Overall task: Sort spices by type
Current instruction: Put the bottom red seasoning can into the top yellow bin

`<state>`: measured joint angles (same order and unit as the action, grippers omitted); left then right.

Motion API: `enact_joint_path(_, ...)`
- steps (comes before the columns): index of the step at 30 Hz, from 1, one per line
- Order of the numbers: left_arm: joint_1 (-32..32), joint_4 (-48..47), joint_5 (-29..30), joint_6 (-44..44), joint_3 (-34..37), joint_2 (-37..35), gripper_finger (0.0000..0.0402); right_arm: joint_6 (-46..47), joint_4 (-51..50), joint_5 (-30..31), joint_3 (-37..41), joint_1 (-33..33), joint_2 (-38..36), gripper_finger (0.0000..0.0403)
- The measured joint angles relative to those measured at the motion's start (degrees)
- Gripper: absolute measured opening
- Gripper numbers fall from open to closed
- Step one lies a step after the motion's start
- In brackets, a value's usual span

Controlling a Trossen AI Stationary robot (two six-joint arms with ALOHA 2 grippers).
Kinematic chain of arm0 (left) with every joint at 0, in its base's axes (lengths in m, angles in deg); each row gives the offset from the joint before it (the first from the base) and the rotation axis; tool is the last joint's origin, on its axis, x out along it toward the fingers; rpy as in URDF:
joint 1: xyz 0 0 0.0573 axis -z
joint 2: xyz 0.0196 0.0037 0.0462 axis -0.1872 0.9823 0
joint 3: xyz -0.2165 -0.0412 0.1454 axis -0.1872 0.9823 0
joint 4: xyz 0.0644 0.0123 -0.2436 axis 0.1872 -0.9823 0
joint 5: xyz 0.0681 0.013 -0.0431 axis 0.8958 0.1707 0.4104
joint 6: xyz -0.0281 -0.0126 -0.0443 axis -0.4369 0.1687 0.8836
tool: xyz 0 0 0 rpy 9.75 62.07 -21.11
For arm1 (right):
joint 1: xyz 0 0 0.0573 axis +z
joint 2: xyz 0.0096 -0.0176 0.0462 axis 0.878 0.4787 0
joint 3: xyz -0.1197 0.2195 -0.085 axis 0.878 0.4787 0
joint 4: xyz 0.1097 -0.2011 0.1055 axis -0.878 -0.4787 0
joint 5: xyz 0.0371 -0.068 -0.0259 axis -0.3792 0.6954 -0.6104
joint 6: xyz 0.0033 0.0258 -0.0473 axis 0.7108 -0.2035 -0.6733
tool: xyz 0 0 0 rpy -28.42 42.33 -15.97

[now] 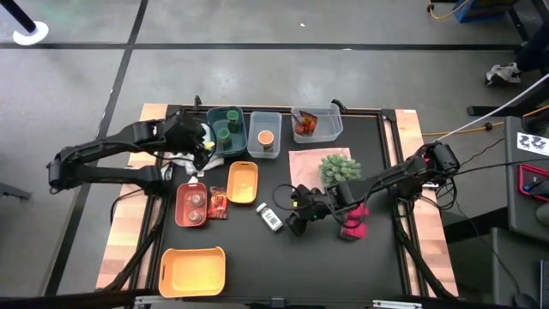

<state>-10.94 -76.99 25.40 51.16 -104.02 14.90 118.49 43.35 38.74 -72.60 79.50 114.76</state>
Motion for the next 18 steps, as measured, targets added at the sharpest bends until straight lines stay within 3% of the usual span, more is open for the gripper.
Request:
enact_joint_path(10,6.18,2.52,0.01,-2.25,0.04,0.2,0.0251,0.97,-3.17,-5.6,-1.3,-0.11,0.02,0.0289)
enact_joint_path(18,8.54,12.01,0.02,-8.52,3.25,0.2,0.0251,-0.54,-23.88,-6.51,-12.56,1.47,0.04,0.0289)
